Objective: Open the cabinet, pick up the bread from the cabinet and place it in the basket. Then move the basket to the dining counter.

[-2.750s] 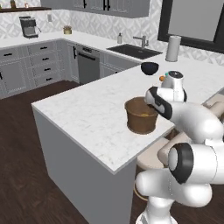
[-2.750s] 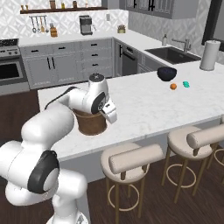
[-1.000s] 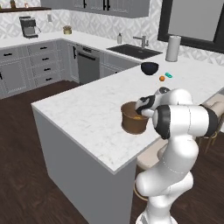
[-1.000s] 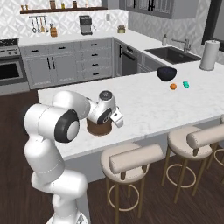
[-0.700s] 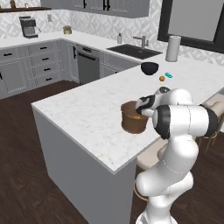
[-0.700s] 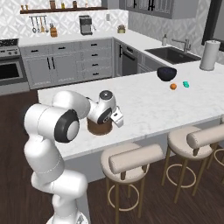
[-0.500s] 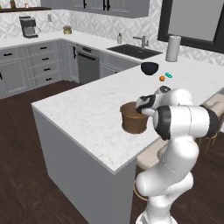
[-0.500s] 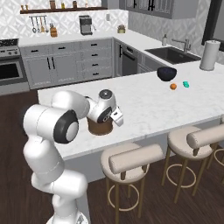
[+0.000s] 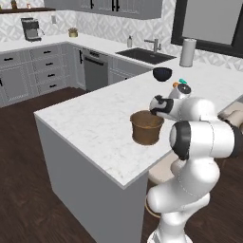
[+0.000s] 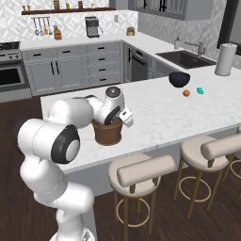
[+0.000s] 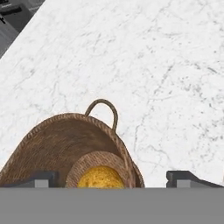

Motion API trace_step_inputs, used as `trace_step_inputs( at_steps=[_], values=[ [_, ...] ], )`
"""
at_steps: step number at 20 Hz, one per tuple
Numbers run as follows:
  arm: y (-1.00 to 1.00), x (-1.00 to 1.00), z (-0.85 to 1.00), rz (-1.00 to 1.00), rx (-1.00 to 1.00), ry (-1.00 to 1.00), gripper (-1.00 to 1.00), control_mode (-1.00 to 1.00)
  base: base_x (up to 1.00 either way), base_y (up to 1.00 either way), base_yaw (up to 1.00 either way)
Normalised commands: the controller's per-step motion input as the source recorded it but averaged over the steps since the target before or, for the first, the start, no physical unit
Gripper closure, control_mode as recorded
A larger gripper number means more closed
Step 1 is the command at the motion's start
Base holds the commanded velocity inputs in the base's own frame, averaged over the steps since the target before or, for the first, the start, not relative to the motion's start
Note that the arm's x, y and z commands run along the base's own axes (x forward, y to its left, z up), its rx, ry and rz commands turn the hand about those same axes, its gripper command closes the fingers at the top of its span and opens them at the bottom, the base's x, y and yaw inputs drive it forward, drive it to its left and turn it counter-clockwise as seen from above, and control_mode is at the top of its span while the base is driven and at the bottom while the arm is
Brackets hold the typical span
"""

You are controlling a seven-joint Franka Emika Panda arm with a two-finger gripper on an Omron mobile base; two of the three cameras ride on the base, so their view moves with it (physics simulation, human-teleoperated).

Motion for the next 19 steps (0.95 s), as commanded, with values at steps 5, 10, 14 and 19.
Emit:
trace_step_inputs(
  at_steps=[5, 10, 14, 19],
  values=[
    [0.02, -0.4, 0.75, 0.05, -0.01, -0.01, -1.0, -1.0, 0.0, 0.0, 0.0],
    [0.36, -0.94, 0.59, 0.07, -0.11, -0.01, -1.0, -1.0, 0.0, 0.0, 0.0],
    [0.73, -1.0, 0.41, 0.09, -0.15, -0.04, -1.0, -1.0, 0.0, 0.0, 0.0],
    [0.44, -1.0, 0.55, 0.05, -0.11, -0.03, -1.0, -1.0, 0.0, 0.0, 0.0]
  ],
)
